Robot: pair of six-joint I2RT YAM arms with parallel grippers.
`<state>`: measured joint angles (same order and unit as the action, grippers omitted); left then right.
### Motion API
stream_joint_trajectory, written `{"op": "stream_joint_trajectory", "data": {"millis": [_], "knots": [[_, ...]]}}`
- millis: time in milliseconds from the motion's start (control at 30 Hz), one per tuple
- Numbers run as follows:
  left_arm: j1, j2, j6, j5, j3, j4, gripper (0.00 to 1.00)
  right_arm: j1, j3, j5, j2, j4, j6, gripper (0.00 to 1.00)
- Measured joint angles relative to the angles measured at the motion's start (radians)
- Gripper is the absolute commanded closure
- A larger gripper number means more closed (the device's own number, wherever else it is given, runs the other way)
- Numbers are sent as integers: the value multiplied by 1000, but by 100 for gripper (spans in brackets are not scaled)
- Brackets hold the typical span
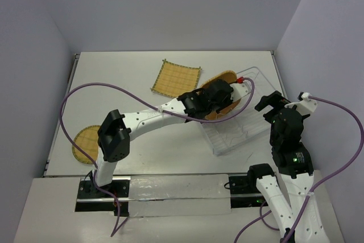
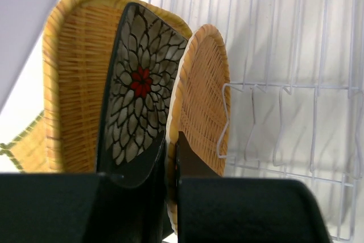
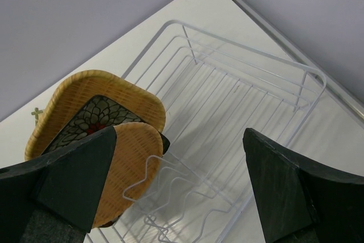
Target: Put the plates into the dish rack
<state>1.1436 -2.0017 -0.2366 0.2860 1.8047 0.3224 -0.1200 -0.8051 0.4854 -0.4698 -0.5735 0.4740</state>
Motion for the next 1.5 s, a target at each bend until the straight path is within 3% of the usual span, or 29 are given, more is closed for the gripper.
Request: {"op": "stream_joint_trajectory", "data": {"millis": [67,467,633,733,833,933,1033,1233,1367,1500], "knots": [[-5,-7,20,-8,7,14,83,0,0,0,0,0,0,0],[-38,-29,74,-60,16,36,63,0,0,-7,1,0,-1,0],[-39,-28,75,-83,48,55,30,0,0,-13,1,0,-1,0],[-39,-16,73,-119,85,78,16,0,0,-20,2,-1,-3,0],[-40,27,78,-156,118,103,3,0,0,-32,3,-1,-10,0],[-58,137,94,-213,110,107,1,0,0,-47,3,0,-23,0],[-138,293,143,-291,77,95,1,0,-1,-71,3,0,-32,0],[-558,511,257,-483,-51,-15,1,0,-31,-112,-24,4,-62,0],[-716,477,295,-627,-111,-17,1,0,-68,-138,-117,15,-72,0],[-853,315,326,-795,-99,-5,1,0,-105,-158,-196,23,-71,0]]}}
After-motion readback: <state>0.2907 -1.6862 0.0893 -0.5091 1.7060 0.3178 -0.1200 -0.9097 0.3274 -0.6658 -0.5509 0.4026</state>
